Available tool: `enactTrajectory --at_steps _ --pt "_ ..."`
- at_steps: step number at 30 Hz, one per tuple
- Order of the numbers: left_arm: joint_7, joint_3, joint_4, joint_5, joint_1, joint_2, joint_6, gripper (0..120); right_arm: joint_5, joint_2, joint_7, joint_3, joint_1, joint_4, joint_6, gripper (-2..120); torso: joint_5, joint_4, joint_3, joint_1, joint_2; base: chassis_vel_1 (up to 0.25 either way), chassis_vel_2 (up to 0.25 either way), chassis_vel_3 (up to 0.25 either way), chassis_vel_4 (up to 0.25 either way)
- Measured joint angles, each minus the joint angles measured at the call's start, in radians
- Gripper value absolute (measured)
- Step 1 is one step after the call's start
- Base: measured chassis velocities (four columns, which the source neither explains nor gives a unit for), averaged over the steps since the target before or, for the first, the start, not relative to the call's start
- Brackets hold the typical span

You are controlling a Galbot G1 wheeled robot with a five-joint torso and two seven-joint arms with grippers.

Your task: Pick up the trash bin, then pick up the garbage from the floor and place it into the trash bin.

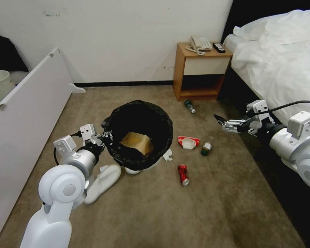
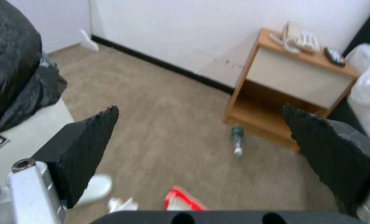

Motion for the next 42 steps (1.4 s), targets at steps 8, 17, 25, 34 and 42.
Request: enactTrajectory --at_steps 8,17,25,34,42 --pt "-0.002 -0.001 -0.002 -0.003 0.001 -0.004 -0.001 4 -0.010 -0.001 -0.014 -0.002 0.003 -0.002 0.012 100 0.0002 0.0004 0.000 0.000 0.000 -0.224 0.232 0.227 -0.234" --pt "-0.004 0.001 -0.005 0.002 0.005 -0.010 -0.001 4 -0.048 -0.003 -0.046 -0.001 -0.005 -0.008 0.059 100 0.0000 0.0001 0.000 0.000 0.000 -0.110 0.120 0.108 -0.111" --pt "-0.008 0.004 -0.008 0.002 0.003 -0.012 -0.001 4 -0.053 -0.003 -0.041 0.000 -0.013 -0.009 0.063 100 0.0000 -0.0003 0.000 0.000 0.000 0.000 0.000 0.000 0.000" --pt "-0.021 -0.002 -0.023 0.000 0.013 -0.010 0.004 4 -0.003 -0.009 0.008 -0.022 -0.008 0.008 0.016 100 0.0000 -0.0001 0.000 0.000 0.000 0.000 0.000 0.000 0.000" --pt "-0.041 -0.017 -0.032 -0.026 0.013 -0.007 0.020 4 0.114 -0.020 0.124 -0.095 0.015 0.033 -0.110 100 -0.0001 0.0000 0.000 0.000 0.000 0.000 0.000 0.000 0.000"
